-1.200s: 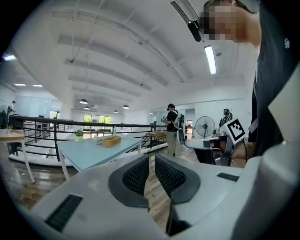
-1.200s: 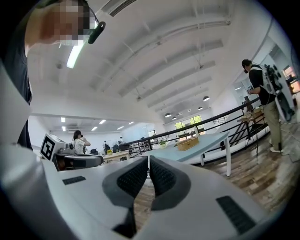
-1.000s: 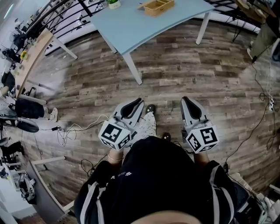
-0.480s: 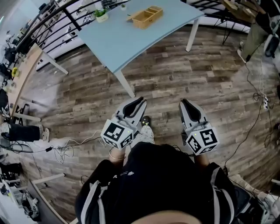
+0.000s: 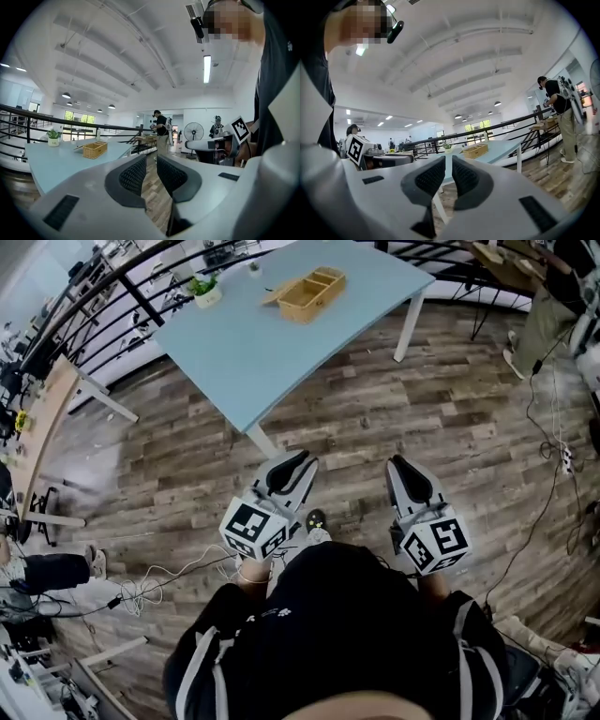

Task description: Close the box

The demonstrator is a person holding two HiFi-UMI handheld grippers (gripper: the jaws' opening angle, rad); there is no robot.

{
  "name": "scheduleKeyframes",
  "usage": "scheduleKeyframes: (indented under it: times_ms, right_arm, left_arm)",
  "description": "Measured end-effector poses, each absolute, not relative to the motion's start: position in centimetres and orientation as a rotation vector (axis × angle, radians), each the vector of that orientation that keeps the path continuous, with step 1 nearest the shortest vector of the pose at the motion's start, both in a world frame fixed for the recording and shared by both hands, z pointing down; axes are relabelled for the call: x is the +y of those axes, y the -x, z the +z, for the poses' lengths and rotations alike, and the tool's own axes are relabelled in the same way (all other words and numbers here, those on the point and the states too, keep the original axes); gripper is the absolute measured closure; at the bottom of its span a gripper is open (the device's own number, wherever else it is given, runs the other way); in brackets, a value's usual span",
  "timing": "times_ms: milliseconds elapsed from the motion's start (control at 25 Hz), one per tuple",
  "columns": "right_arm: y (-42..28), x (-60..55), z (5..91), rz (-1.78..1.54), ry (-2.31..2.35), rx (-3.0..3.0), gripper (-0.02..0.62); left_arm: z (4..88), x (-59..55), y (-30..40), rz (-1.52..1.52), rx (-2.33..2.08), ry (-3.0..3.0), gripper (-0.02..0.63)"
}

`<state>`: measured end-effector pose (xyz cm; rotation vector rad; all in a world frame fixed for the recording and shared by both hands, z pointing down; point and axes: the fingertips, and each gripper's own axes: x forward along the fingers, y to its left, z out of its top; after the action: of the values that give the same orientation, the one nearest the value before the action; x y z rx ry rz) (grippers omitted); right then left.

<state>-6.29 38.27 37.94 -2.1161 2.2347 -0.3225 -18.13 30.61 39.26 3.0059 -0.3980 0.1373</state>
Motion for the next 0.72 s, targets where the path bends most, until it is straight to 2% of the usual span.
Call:
scheduleKeyframes:
  times_ms: [720]
  right_arm:
    - [7.4,23.5,37.3,-0.303,2.116,2.271,0.541]
  left_arm:
    - [39.0,15.8,19.1,0.097,-0.399,-2.996,0.552]
